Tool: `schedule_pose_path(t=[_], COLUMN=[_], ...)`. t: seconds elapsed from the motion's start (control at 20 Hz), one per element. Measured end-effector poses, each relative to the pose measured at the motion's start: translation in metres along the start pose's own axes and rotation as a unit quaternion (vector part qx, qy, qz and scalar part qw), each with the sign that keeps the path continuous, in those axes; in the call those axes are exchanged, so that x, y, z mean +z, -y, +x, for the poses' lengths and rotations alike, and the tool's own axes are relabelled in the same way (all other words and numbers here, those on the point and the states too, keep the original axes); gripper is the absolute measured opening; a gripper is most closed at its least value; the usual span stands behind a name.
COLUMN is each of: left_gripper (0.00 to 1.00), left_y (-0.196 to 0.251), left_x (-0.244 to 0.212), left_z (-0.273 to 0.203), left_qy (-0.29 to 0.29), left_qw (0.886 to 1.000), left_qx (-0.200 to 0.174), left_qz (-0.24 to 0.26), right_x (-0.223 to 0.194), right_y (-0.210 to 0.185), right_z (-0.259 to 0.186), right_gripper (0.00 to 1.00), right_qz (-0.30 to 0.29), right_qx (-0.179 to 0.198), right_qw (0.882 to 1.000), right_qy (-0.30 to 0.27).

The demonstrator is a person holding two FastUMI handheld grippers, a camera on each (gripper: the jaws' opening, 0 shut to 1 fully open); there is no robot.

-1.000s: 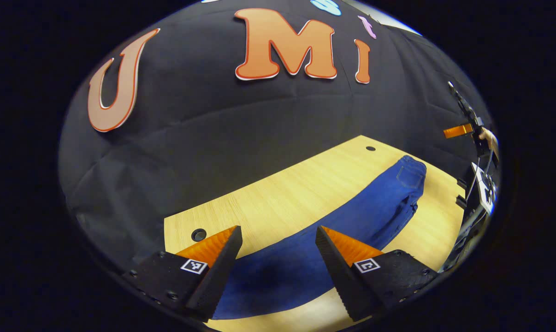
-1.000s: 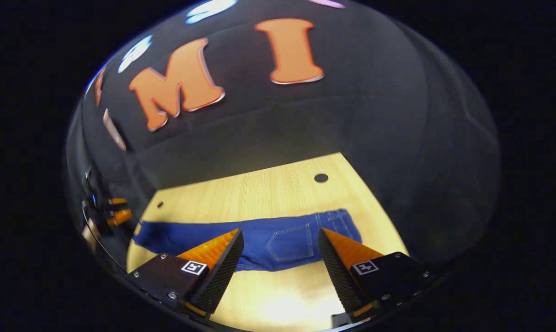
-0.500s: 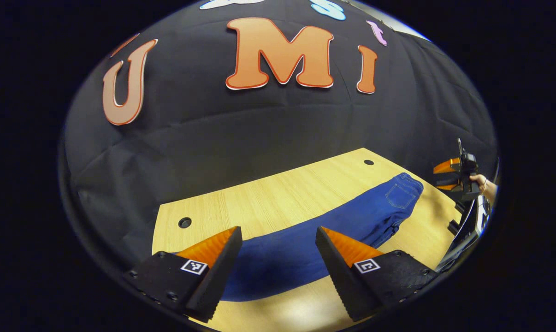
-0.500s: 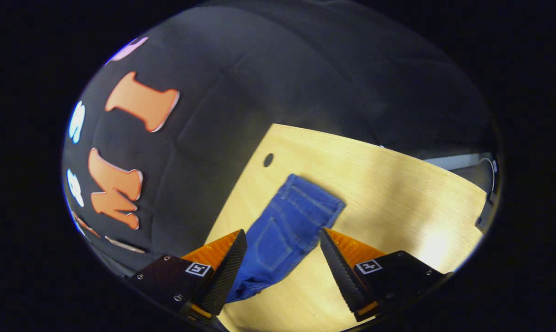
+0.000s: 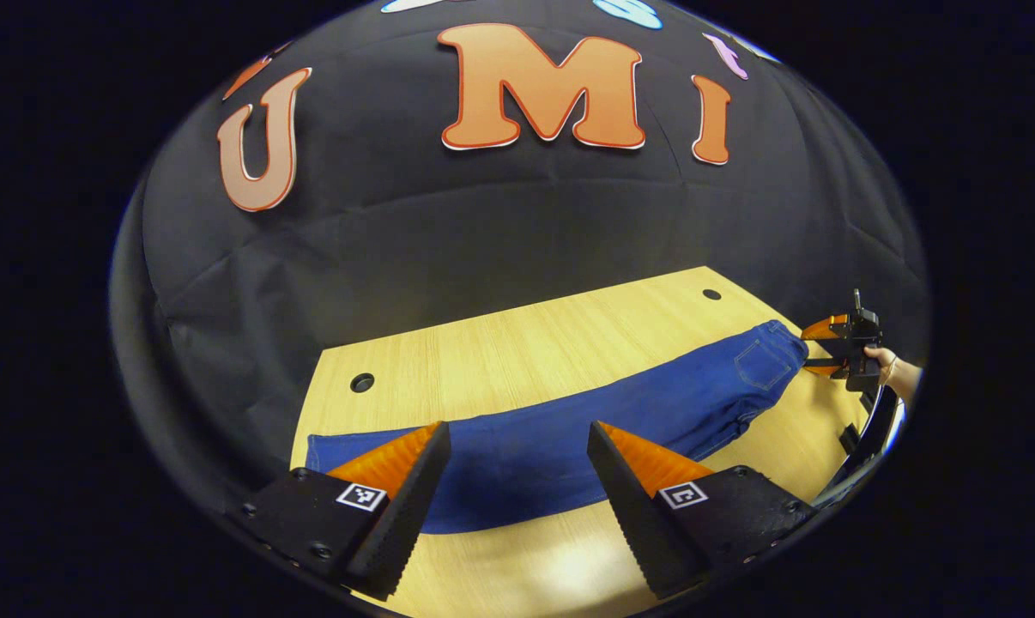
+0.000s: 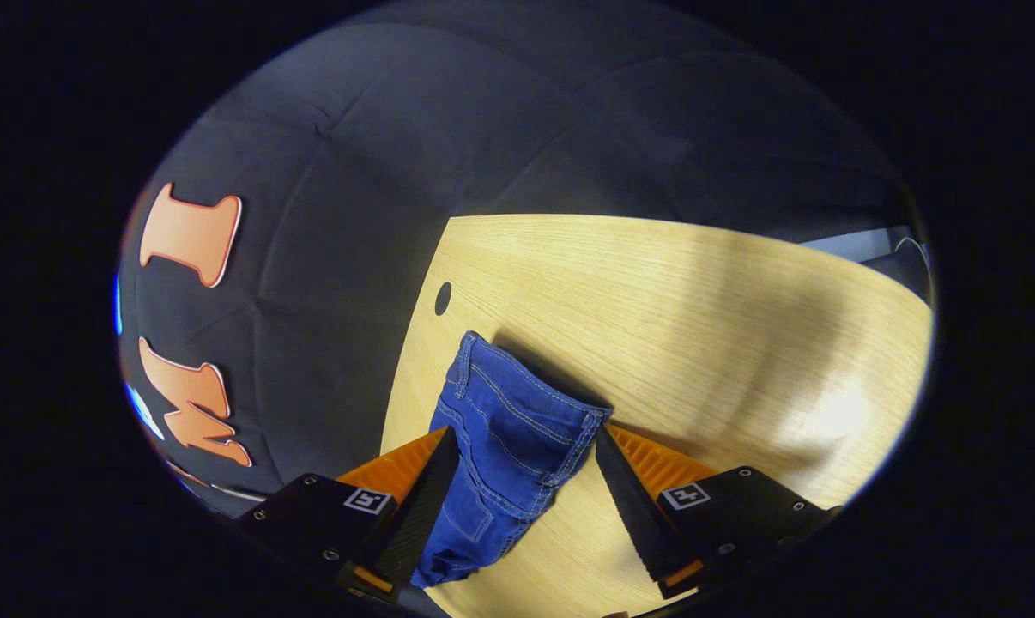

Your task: Grasp the waist and the cuffs of the jeans and fold them to make the two legs overlap; first hold the waist and fold one-third of the jeans toward the cuffs, then hold the cuffs and fold the remaining one-third in the same direction to finish folding.

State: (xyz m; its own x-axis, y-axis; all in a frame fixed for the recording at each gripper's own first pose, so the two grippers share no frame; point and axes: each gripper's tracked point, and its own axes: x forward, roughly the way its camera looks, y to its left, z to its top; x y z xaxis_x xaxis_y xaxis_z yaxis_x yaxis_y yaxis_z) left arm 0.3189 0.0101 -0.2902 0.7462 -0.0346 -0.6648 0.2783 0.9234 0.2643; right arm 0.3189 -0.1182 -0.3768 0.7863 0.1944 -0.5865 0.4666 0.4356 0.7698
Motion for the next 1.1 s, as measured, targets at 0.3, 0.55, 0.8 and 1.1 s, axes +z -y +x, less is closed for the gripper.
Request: schedule_pose_path(t=[0.3, 0.55, 0.8, 1.1], left_gripper=[0.99, 0.99, 0.99, 0.99], left_y=[-0.015, -0.02, -0.038, -0.087], left_x=[0.003, -0.002, -0.007, -0.019], left_z=[0.002, 0.008, 0.003, -0.019], left_qy=[-0.007, -0.013, -0.004, 0.03], left_qw=[1.0, 1.0, 0.999, 0.994], left_qx=[0.006, 0.006, 0.019, 0.013], left_qz=[0.003, -0.008, -0.029, -0.104], right_x=[0.007, 0.004, 0.012, 0.013], right_y=[-0.01, 0.009, 0.003, -0.064], right_z=[0.019, 0.027, 0.036, 0.001], right_gripper=[0.98, 0.53, 0.0, 0.0], right_qz=[-0.006, 0.032, -0.003, -0.128], right_qx=[-0.002, -0.087, -0.099, -0.106], right_qw=[1.0, 0.996, 0.994, 0.98], right_qy=[0.028, 0.008, 0.05, 0.106])
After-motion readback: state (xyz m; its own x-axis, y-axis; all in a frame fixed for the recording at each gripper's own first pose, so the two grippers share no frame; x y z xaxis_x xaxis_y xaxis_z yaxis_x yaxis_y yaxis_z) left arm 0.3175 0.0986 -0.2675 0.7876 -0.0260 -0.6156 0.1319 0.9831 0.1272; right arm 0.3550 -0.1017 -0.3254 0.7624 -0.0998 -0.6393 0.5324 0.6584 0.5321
